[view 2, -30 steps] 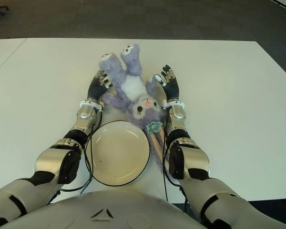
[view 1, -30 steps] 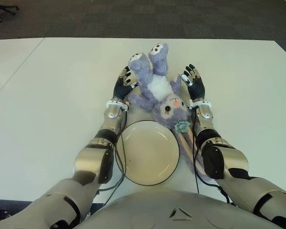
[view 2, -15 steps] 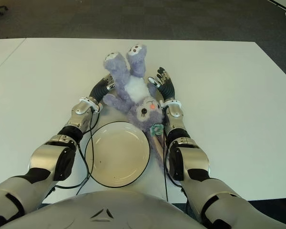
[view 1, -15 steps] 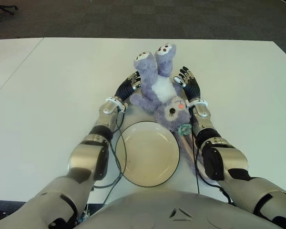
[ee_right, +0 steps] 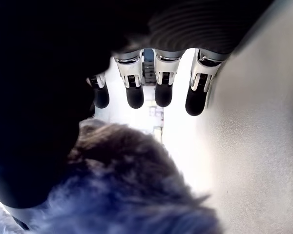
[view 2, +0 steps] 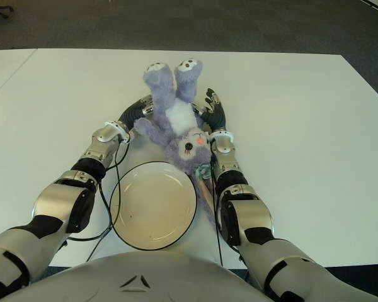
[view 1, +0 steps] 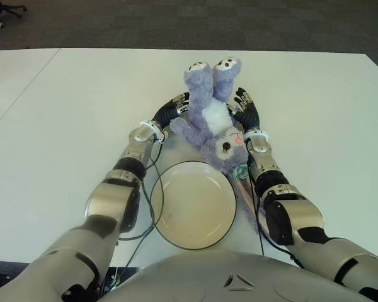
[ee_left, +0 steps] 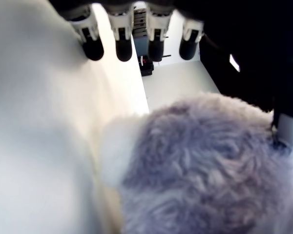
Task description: Put the doll into the plate.
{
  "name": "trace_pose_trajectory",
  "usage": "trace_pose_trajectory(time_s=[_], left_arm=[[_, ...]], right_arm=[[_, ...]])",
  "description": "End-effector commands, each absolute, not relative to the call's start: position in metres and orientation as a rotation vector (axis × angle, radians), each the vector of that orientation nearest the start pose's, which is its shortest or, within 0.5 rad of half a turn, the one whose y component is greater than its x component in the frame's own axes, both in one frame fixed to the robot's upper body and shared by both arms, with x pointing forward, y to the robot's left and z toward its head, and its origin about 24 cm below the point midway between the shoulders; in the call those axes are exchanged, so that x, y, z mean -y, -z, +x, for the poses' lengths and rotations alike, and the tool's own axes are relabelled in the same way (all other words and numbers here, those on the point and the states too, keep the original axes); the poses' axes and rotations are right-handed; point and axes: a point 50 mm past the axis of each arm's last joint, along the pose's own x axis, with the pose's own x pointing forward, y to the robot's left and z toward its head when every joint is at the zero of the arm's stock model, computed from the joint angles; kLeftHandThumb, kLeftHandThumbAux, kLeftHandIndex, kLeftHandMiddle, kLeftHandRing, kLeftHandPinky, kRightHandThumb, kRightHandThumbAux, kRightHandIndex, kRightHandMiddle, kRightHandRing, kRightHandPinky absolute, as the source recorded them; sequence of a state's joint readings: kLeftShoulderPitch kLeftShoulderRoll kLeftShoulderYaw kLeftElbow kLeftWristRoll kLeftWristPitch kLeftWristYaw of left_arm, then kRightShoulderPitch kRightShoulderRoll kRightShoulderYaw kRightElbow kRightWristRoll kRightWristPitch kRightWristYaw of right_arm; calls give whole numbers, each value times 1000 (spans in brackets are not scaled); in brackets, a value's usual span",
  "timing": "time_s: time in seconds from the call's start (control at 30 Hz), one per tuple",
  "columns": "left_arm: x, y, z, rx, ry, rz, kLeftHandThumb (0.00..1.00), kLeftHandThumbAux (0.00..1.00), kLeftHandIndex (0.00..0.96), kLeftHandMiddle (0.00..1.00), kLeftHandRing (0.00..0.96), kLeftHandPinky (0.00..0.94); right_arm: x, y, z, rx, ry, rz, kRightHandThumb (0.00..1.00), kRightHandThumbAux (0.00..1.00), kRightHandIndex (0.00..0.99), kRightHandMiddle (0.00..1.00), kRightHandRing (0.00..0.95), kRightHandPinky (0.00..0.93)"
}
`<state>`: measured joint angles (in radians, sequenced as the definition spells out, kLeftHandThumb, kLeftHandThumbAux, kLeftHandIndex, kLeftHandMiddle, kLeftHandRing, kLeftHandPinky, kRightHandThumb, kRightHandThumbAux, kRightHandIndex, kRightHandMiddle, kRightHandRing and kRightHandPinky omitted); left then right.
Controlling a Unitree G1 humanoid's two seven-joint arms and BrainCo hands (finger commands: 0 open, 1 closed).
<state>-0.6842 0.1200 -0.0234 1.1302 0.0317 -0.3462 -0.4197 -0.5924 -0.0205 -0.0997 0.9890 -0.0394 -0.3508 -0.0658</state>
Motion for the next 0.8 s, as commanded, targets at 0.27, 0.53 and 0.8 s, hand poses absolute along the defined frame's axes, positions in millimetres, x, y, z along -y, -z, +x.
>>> trace_pose_trajectory(time_s=[0.27,0.53,0.8], left_arm=[[-124,5,337,-341,572,214,0,545,0,0,0,18],[-126,4,339,-363,559,183,0,583,0,8,16,47],[-117,-4,344,-361,606,255,0,614,0,5,21,53]], right_arm=[[140,9,332,-265,69,-131,359,748,91,116,132,184],[145,11,328,-273,73,-114,407,777,107,160,183,260],[146,-11,332,-231,58,-86,671,743,383,309,378,438]])
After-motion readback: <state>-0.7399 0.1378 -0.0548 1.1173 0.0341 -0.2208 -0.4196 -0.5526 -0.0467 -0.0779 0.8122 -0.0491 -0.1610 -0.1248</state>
